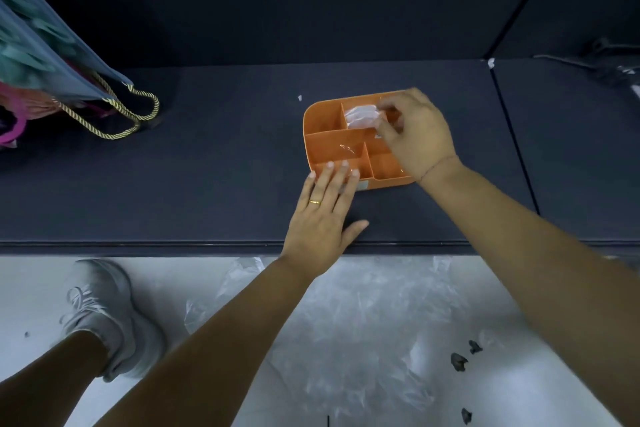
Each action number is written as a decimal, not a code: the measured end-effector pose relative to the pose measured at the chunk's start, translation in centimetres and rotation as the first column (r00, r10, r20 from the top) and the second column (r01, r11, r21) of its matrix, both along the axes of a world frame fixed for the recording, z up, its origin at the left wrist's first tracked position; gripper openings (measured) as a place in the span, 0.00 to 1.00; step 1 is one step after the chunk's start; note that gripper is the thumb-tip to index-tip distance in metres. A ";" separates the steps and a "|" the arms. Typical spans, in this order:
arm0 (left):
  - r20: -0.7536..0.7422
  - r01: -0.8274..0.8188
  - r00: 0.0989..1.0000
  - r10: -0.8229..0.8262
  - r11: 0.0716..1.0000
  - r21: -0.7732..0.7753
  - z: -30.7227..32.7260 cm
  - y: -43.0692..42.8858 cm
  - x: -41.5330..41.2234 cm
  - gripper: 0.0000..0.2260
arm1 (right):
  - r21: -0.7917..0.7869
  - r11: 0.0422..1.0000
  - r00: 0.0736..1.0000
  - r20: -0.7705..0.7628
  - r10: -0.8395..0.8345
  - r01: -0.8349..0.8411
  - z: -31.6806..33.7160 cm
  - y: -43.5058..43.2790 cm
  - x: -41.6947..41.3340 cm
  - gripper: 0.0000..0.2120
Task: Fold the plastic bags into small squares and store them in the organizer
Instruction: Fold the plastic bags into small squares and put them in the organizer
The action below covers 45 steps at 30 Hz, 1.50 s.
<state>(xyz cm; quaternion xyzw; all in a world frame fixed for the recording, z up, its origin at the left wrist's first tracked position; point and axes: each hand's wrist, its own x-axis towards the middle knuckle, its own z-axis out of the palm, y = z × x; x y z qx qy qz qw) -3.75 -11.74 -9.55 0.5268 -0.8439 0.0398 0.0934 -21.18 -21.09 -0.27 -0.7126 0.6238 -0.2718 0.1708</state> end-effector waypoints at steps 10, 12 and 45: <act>0.091 -0.052 0.995 0.046 0.997 0.065 0.6 -4.1 -0.5 0.33 | 0.201 0.887 0.905 0.014 -0.426 0.415 -11.6 21.5 -0.7 0.13; 0.114 -0.053 0.993 0.042 0.994 0.094 0.9 -5.6 -0.2 0.33 | 0.358 0.843 0.916 -0.165 -0.366 0.402 -13.1 22.2 -0.7 0.30; 0.093 -0.342 0.938 0.333 0.853 0.395 -1.0 4.3 3.9 0.40 | 0.765 0.531 0.479 0.335 -0.811 0.363 -11.3 19.8 -2.0 0.14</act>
